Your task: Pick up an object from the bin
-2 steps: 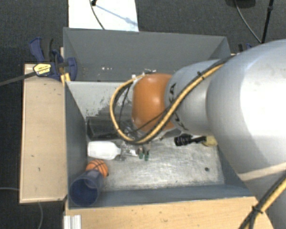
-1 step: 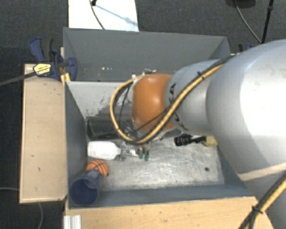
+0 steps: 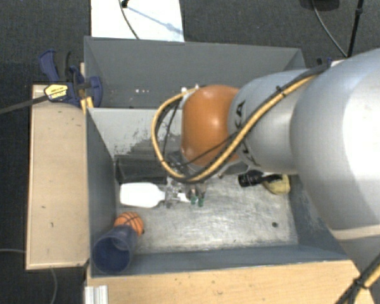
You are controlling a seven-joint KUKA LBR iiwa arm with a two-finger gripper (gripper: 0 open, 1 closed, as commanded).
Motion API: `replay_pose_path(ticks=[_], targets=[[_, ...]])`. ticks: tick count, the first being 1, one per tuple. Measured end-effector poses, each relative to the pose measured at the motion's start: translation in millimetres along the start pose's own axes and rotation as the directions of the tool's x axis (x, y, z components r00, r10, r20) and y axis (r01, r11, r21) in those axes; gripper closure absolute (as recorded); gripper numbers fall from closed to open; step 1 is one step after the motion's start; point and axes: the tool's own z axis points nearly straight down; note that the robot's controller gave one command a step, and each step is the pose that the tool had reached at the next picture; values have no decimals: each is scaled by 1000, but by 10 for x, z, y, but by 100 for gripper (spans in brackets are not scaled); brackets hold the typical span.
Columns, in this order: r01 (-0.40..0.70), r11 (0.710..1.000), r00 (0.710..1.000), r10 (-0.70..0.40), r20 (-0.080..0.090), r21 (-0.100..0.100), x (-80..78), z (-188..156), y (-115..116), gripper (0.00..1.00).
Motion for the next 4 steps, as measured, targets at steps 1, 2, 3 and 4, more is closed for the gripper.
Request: replay_pose_path(ticks=[1,2,3,4], targets=[[1,1000,1000,0,10,-4,-29,-299,8,100],[-15,1000,1000,15,-1,1,51,-687,-113,100],[-12,1000,1000,12,12,-5,-28,-876,-75,100],[-8,1000,1000,8,-1,1,78,-1032,-122,100]])
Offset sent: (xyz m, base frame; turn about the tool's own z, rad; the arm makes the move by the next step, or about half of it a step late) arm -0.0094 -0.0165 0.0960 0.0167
